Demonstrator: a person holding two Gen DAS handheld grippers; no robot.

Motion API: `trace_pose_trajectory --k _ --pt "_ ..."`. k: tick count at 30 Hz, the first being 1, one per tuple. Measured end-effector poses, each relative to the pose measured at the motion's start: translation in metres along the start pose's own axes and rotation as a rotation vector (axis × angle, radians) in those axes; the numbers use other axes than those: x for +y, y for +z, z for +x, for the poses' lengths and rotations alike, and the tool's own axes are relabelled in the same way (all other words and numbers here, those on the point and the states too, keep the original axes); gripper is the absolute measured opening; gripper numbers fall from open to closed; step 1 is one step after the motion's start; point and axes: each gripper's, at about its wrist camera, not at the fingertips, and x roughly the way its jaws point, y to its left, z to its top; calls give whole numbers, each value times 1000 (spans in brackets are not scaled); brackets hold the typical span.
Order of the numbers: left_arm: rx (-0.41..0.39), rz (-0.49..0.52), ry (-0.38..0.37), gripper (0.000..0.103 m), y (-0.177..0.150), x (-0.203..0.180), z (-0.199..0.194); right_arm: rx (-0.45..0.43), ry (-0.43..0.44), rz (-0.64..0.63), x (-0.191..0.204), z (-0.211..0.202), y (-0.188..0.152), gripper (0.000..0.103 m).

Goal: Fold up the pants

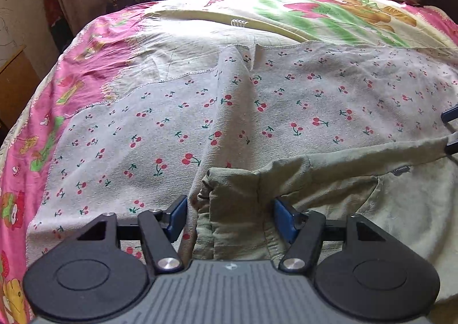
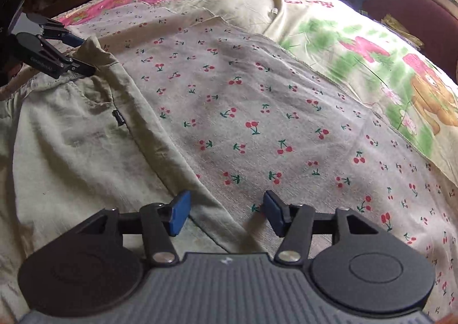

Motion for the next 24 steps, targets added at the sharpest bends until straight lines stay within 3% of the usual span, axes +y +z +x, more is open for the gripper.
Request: trace_pose_trajectory --k 4,6,10,11,12,13,14,18,24 --pt "1 16 -18 56 6 5 -5 71 10 -55 1 10 8 57" --pt "7 -3 -29 45 9 13 -5 84 21 -68 -1 11 13 57" --pt "8 9 -35 42 8 12 -3 99 38 -49 -5 17 14 58" --pt "2 22 -29 40 8 11 -5 98 30 -60 -3 17 14 55" --pt "-5 23 -27 39 8 11 -7 93 26 -76 0 15 13 40" --pt "-18 16 -29 38 8 12 -9 93 24 -84 2 13 13 11" --pt "-27 1 -32 37 8 14 -12 102 17 -81 4 14 13 1" --pt "-106 -73 -38 32 0 21 -28 66 6 -38 6 4 13 0" --pt "-245 -167 -71 27 -18 24 -78 -105 26 17 17 -53 17 0"
